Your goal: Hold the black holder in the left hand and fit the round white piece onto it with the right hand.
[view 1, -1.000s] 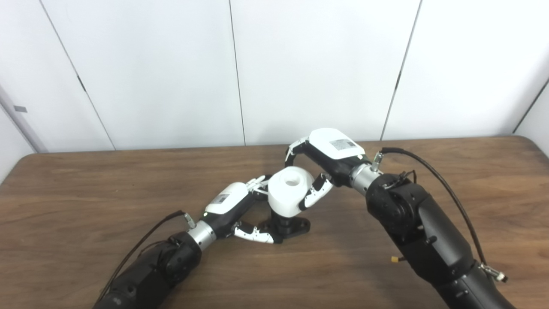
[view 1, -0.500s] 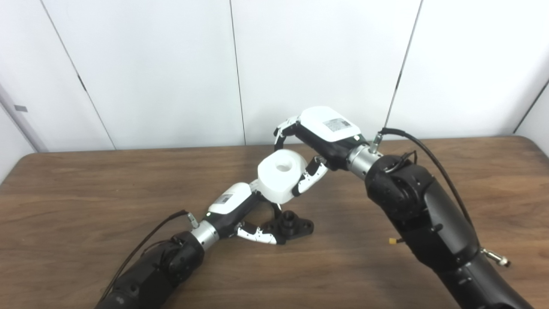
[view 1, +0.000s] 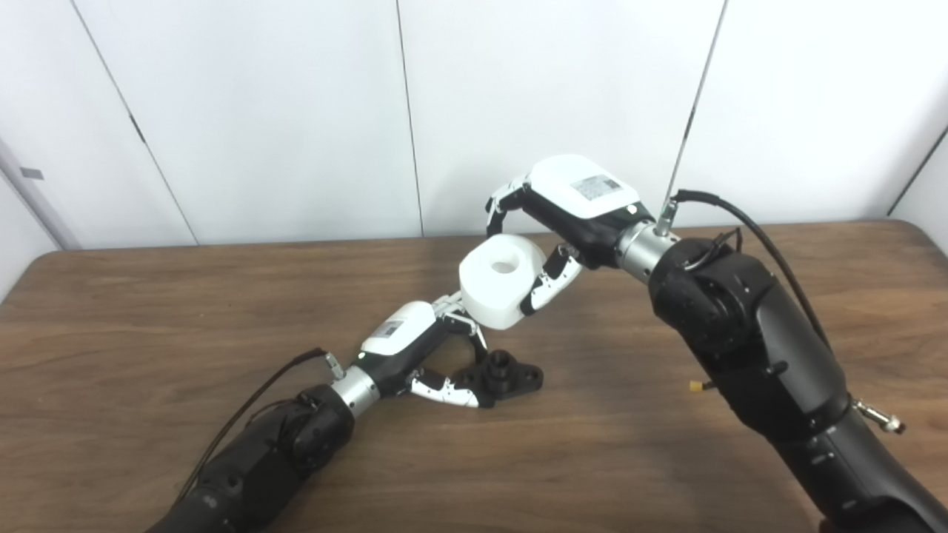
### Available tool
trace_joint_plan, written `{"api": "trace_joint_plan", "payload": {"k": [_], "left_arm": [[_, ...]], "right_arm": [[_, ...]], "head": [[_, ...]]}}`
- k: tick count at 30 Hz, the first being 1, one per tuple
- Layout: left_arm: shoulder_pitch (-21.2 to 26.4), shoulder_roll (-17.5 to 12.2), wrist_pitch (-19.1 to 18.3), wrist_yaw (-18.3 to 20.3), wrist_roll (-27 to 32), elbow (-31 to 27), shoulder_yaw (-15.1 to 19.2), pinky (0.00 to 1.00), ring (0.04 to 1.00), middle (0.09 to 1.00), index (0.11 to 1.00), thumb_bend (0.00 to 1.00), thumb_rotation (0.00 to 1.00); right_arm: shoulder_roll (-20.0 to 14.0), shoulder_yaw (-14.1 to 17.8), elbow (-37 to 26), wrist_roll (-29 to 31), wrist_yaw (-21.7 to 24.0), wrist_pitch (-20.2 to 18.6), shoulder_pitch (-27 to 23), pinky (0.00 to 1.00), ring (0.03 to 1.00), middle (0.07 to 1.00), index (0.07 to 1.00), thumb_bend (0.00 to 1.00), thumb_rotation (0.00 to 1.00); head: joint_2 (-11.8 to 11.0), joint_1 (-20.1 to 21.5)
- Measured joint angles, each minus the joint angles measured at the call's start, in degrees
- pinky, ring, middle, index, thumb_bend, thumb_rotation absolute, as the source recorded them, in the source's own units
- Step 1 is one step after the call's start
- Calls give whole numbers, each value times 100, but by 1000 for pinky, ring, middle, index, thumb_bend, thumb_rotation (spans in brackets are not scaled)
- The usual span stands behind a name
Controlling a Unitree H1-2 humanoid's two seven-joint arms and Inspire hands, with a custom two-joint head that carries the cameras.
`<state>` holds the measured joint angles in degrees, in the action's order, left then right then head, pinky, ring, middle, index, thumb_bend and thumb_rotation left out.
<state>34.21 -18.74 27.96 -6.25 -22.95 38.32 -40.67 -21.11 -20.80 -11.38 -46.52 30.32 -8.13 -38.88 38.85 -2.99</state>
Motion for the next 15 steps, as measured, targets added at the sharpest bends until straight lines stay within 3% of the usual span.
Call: {"api": "trace_joint_plan", "payload": {"k": [15], "left_arm": [[2, 5, 0, -3, -29, 0, 4, 1000, 1000, 938, 482, 524, 66]], "right_arm": [[57, 5, -37, 93, 36, -5, 347, 864, 840, 780, 479, 526, 139]], "head": [[62, 9]]}}
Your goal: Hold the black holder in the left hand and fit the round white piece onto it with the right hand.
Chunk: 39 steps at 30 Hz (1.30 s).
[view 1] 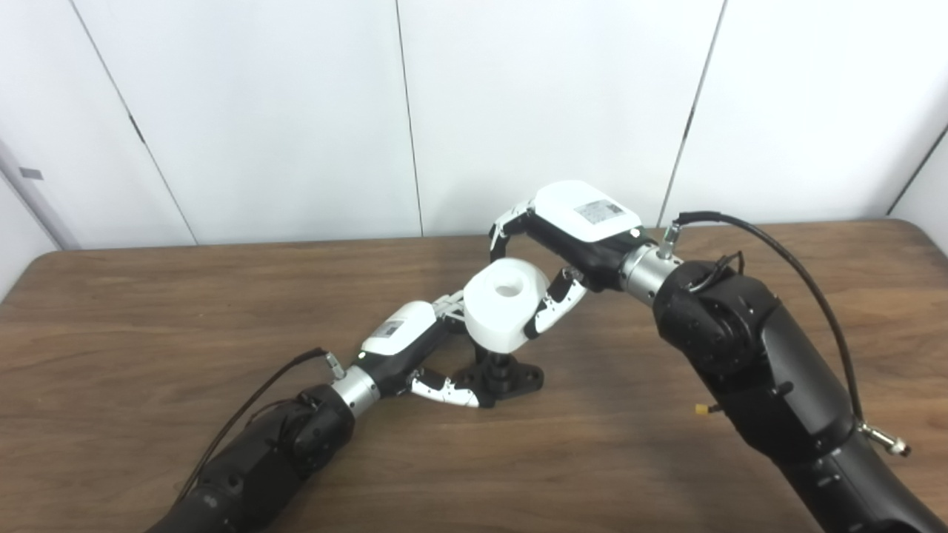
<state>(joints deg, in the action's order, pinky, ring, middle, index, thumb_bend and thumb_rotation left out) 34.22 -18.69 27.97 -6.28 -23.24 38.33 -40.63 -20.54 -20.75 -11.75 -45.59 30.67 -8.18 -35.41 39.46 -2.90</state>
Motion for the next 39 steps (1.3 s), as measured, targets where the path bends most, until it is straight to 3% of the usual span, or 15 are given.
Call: {"api": "trace_joint_plan", "payload": {"k": [6, 39], "left_arm": [[-1, 9, 0, 0, -11, -4, 3, 1000, 1000, 940, 482, 524, 65], [-122, 19, -8, 115, -163, -179, 220, 1000, 1000, 936, 482, 524, 65]], "right_arm": [[152, -3, 27, -2, -43, -21, 140, 857, 838, 781, 479, 526, 139], [185, -110, 432, -23, -125, -11, 161, 870, 844, 785, 479, 525, 139]], "head": [[18, -35], [114, -88]]}}
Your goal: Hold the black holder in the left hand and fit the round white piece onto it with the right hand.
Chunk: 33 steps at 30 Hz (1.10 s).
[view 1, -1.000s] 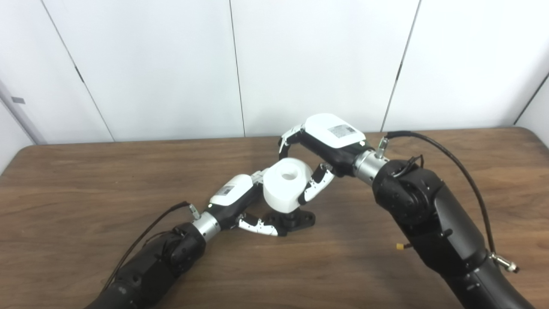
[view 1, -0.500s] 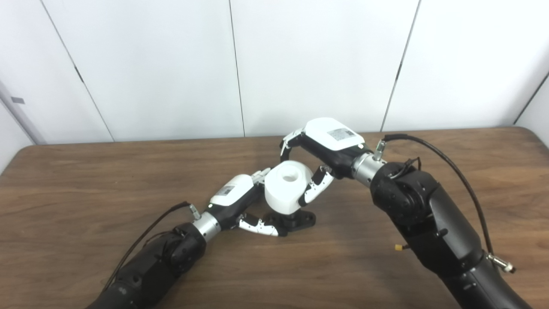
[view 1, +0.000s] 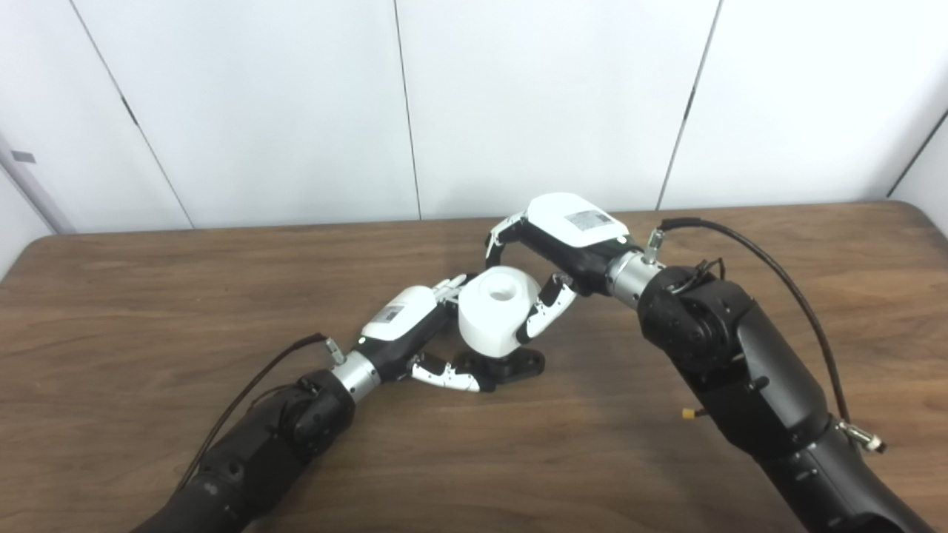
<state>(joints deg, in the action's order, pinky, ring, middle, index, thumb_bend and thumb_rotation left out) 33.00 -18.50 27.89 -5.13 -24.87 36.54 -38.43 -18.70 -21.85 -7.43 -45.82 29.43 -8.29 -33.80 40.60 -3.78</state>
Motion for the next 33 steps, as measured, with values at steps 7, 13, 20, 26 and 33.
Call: {"api": "trace_joint_plan", "payload": {"k": [7, 13, 20, 26, 33], "left_arm": [[-18, 18, -4, 43, -15, -11, 51, 1000, 1000, 933, 482, 524, 64], [-25, 31, -4, 61, -21, -11, 79, 1000, 1000, 934, 482, 524, 64], [-24, 33, -4, 61, -40, -11, 79, 1000, 1000, 937, 482, 524, 64], [-20, 35, -2, 60, -68, -10, 79, 1000, 1000, 936, 482, 524, 64], [-18, 33, -1, 60, -81, -10, 79, 1000, 1000, 936, 483, 524, 65]], "right_arm": [[-45, -50, -13, -11, 8, 18, -2, 868, 848, 789, 479, 525, 140], [-48, -105, -38, 7, 26, 20, -2, 879, 849, 785, 479, 526, 139], [-58, -143, -92, 33, 101, 18, -8, 885, 849, 786, 479, 525, 139], [-106, -146, -168, 43, 225, 19, -16, 879, 845, 785, 479, 525, 139], [-185, -154, -242, 51, 366, 18, -47, 890, 849, 787, 478, 526, 140]], "head": [[18, -9], [35, -9], [44, 9], [53, 18], [53, 61]]}}
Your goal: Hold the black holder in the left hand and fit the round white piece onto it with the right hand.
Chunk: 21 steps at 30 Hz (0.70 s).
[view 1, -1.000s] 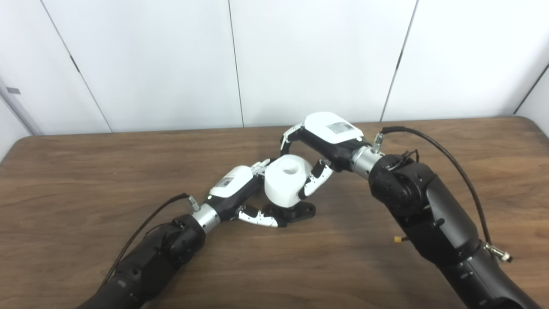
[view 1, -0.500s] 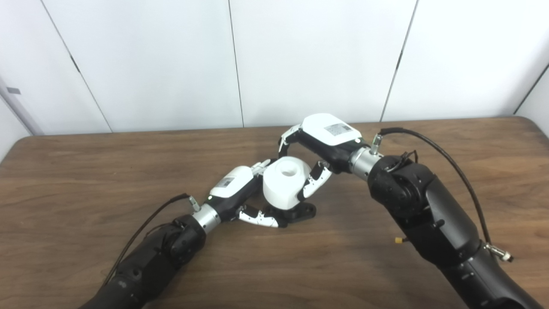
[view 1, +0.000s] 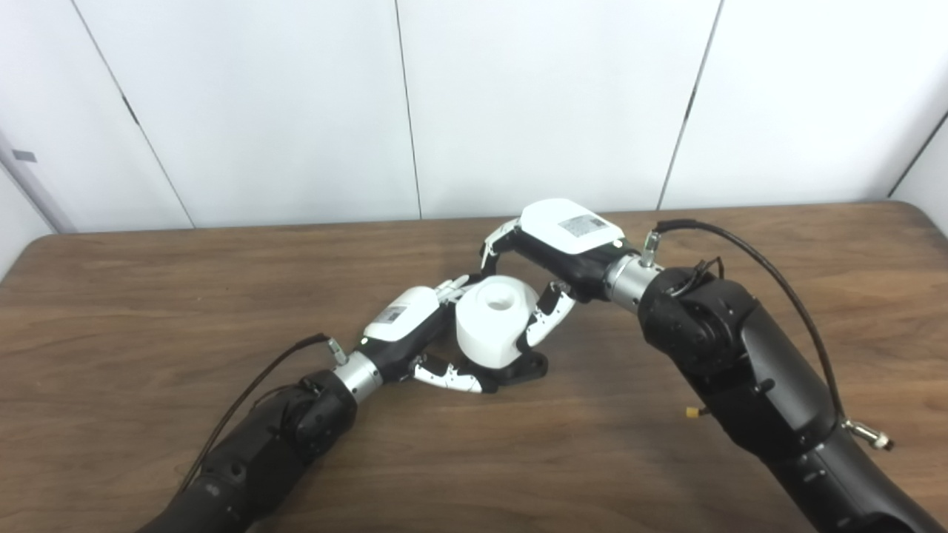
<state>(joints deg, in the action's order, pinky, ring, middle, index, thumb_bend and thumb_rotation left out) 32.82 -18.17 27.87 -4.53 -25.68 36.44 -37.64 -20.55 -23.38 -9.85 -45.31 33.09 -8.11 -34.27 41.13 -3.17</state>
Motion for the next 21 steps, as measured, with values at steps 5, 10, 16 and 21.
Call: {"api": "trace_joint_plan", "payload": {"k": [5, 10, 16, 21], "left_arm": [[-2, -6, 0, 0, -1, -7, 0, 1000, 1000, 935, 483, 524, 64], [-9, -18, -1, 6, -14, -53, 0, 1000, 1000, 935, 483, 524, 65], [-10, -20, -1, 11, -15, -56, 0, 1000, 1000, 939, 482, 524, 65], [-11, -20, -1, 14, -15, -61, 0, 1000, 1000, 936, 482, 524, 64]], "right_arm": [[-82, -16, -8, -19, 169, -4, -38, 889, 850, 784, 478, 526, 141], [-84, -50, -3, -30, 280, -2, -35, 900, 853, 785, 478, 526, 141], [-96, -44, -3, -30, 297, 0, -35, 900, 849, 782, 478, 526, 141], [-97, -44, 4, -21, 297, 3, -35, 899, 850, 787, 478, 525, 141]], "head": [[0, 27], [9, 27], [26, 9], [35, 0]]}}
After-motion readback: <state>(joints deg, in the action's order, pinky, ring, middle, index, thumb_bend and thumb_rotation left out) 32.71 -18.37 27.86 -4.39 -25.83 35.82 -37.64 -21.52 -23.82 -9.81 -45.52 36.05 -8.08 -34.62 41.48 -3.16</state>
